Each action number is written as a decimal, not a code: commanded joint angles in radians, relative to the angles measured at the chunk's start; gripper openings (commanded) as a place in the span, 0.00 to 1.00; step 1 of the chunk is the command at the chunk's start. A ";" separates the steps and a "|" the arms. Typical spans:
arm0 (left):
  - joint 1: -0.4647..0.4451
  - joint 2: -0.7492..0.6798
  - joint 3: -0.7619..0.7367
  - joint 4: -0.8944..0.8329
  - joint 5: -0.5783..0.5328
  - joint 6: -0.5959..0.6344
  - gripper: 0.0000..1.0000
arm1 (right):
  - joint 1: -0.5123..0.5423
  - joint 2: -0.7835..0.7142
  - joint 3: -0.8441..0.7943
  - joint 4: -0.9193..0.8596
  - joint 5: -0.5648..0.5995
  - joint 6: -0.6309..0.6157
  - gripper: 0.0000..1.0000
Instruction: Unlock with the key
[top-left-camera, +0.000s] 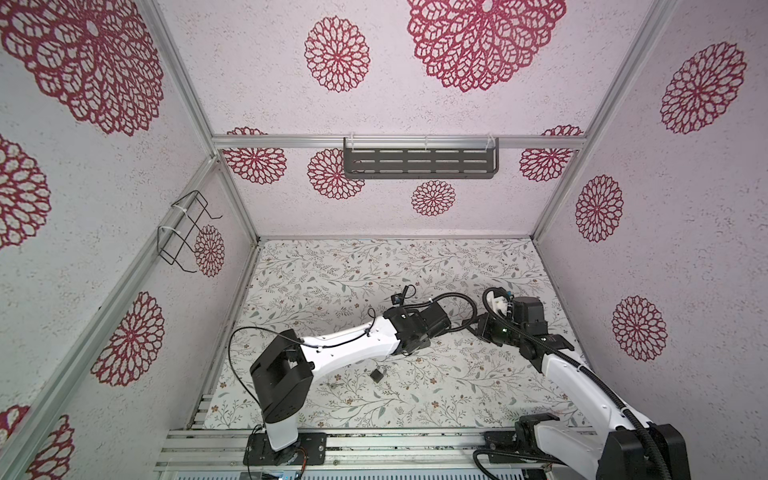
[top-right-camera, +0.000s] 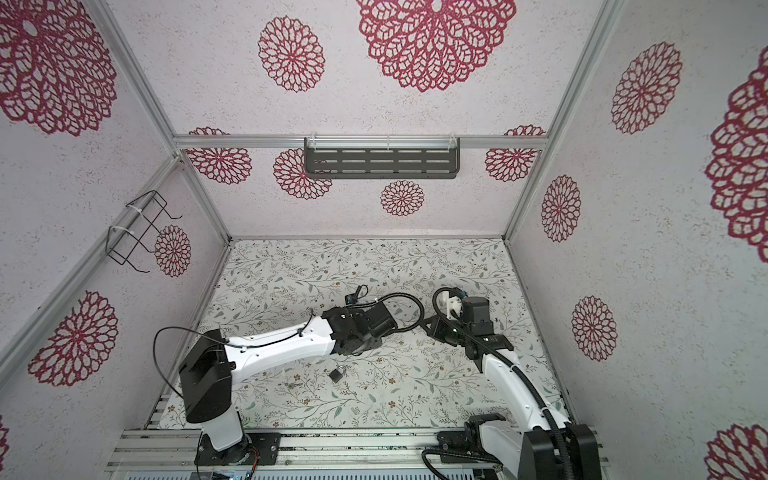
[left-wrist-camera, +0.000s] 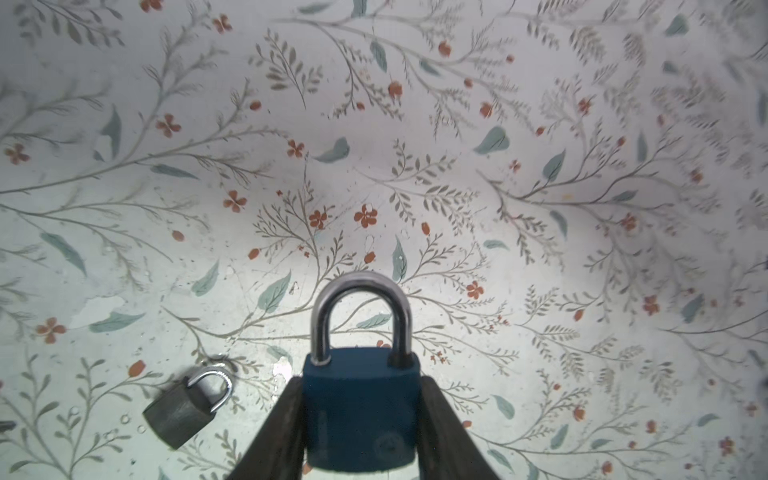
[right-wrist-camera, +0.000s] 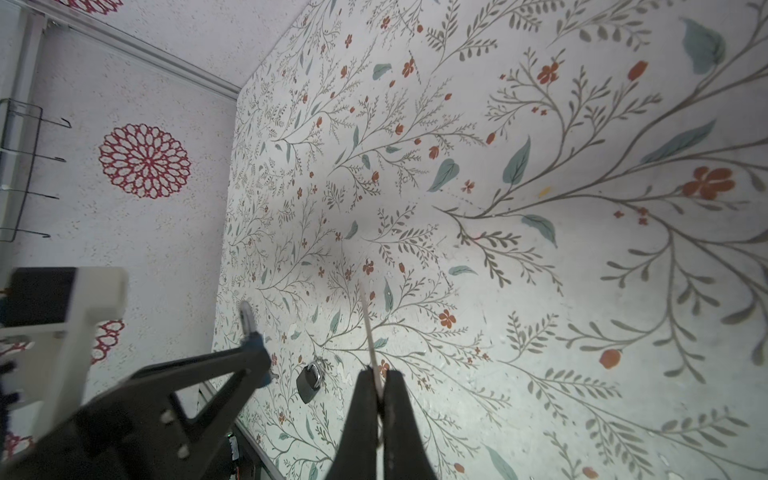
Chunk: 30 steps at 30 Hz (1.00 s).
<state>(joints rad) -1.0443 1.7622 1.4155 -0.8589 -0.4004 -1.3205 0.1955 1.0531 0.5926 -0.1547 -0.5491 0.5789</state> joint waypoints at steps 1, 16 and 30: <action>0.024 -0.075 -0.021 -0.012 -0.080 -0.053 0.28 | 0.073 -0.009 0.026 0.012 0.119 0.025 0.00; 0.136 -0.303 -0.180 0.086 -0.147 -0.183 0.16 | 0.392 -0.012 -0.070 0.251 0.421 0.200 0.00; 0.191 -0.296 -0.207 0.234 -0.053 -0.214 0.10 | 0.730 -0.009 -0.047 0.392 0.793 0.180 0.00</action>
<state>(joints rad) -0.8612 1.4662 1.1957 -0.6888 -0.4683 -1.5192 0.8837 1.0508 0.5175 0.1566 0.1211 0.7567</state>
